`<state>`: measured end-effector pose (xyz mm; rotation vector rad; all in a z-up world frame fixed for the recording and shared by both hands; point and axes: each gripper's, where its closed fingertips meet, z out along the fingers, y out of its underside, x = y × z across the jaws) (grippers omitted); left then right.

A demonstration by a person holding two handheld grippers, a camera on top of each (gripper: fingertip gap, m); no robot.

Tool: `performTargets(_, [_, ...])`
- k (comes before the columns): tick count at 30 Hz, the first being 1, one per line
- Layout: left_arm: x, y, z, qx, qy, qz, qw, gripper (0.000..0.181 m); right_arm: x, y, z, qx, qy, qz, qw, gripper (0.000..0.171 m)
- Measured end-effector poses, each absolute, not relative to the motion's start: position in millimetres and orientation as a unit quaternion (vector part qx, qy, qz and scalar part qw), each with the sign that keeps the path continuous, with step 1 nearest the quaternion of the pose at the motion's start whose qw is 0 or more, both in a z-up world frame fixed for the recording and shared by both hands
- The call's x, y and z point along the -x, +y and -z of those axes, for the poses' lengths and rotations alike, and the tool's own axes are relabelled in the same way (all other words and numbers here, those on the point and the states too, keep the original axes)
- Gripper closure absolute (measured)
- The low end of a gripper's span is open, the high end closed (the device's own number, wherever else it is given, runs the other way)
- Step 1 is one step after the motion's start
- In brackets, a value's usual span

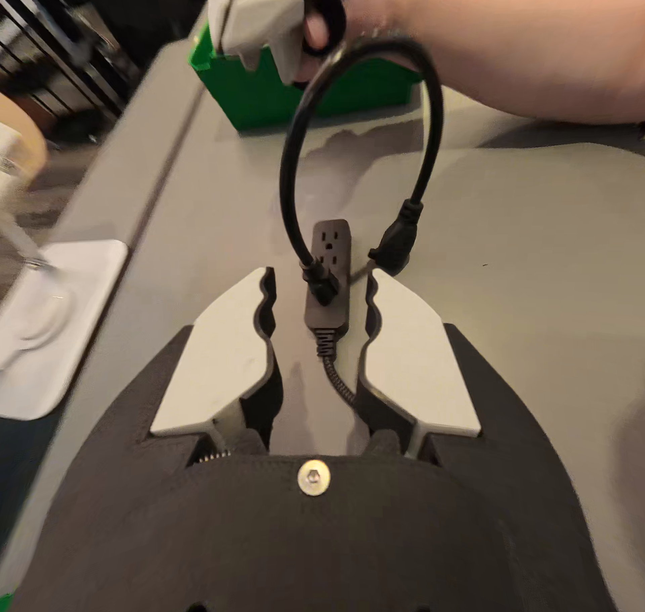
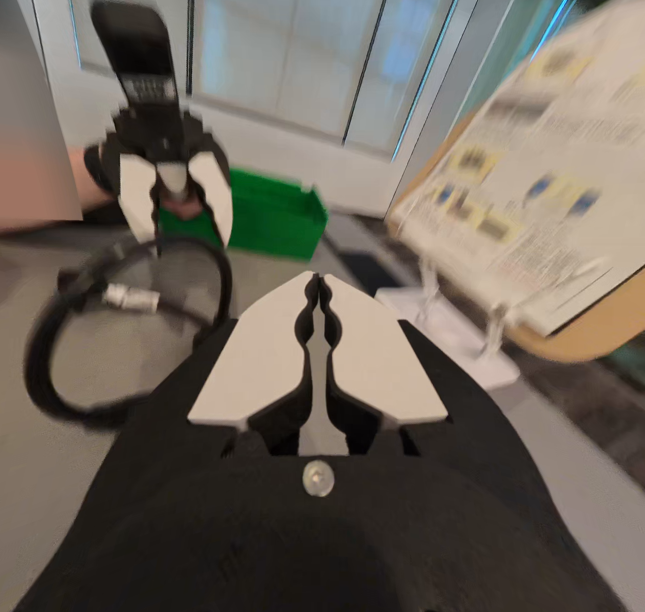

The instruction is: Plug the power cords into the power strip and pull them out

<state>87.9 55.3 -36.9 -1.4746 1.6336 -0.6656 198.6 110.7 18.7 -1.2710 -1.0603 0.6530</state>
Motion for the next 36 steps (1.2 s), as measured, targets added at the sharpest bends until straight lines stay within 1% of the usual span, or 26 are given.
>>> performTargets(1, [-93.8,58.3,51.0,0.593,0.645,0.275,0.395,0.132,-192.7,116.1,7.9,0.588,-0.475,-0.284,0.59,0.139])
performTargets(2, [-97.4,62.2,66.8,0.604,0.643,0.277,0.38,0.13,-184.4,117.5,30.2,0.614,-0.485,-0.289,0.551,0.122])
performTargets(3, [-99.2,65.5,83.4,0.617,0.644,0.272,0.361,0.127,-174.3,112.3,47.8,0.625,-0.504,-0.303,0.514,0.124])
performTargets(4, [-101.0,67.1,97.5,0.627,0.643,0.273,0.343,0.124,-163.6,105.4,59.9,0.623,-0.52,-0.318,0.49,0.131])
performTargets(6, [-103.7,69.8,120.0,0.645,0.64,0.274,0.316,0.119,-144.4,93.8,76.0,0.609,-0.541,-0.334,0.474,0.13])
performTargets(8, [-105.4,74.7,136.5,0.656,0.635,0.272,0.305,0.119,-129.2,86.8,89.8,0.603,-0.555,-0.339,0.462,0.125])
performTargets(9, [-105.8,76.9,143.5,0.66,0.634,0.269,0.3,0.121,-122.9,82.6,97.1,0.604,-0.564,-0.345,0.446,0.124])
performTargets(11, [-106.9,80.3,154.0,0.663,0.636,0.261,0.298,0.131,-113.3,78.4,109.8,0.612,-0.573,-0.344,0.423,0.137])
performTargets(12, [-107.9,76.5,156.5,0.66,0.64,0.27,0.287,0.138,-110.4,80.2,112.3,0.615,-0.57,-0.336,0.43,0.144])
performTargets(13, [-108.1,77.0,156.8,0.662,0.64,0.268,0.285,0.138,-109.7,81.8,112.3,0.615,-0.567,-0.327,0.44,0.147])
performTargets(16, [-107.8,77.0,156.6,0.66,0.64,0.271,0.285,0.138,-108.1,82.4,110.4,0.614,-0.562,-0.325,0.449,0.147])
performTargets(18, [-107.9,77.2,156.7,0.66,0.641,0.271,0.284,0.138,-102.7,83.9,103.7,0.617,-0.536,-0.352,0.456,0.146])
performTargets(23, [-108.4,81.9,155.9,0.669,0.629,0.273,0.286,0.137,-101.2,91.4,102.1,0.641,-0.5,-0.377,0.443,0.146])
performTargets(24, [-108.7,82.6,156.2,0.67,0.629,0.271,0.287,0.136,-101.3,93.3,102.0,0.646,-0.494,-0.38,0.441,0.146])
performTargets(26, [-110.2,83.5,157.5,0.67,0.631,0.262,0.29,0.128,-102.1,99.8,101.4,0.66,-0.471,-0.392,0.435,0.146])
performTargets(29, [-112.1,92.4,158.2,0.688,0.613,0.252,0.295,0.121,-103.4,114.9,101.7,0.696,-0.407,-0.437,0.4,0.147])
performTargets(31, [-112.1,98.0,157.8,0.697,0.603,0.248,0.301,0.125,-104.3,121.7,103.3,0.715,-0.368,-0.478,0.354,0.146])
performTargets(33, [-111.7,101.3,157.1,0.699,0.599,0.243,0.307,0.125,-106.2,127.2,105.2,0.73,-0.33,-0.508,0.318,0.145])
performTargets(36, [-112.5,105.1,150.3,0.675,0.611,0.223,0.348,0.129,-111.6,132.4,107.6,0.744,-0.292,-0.525,0.292,0.145])
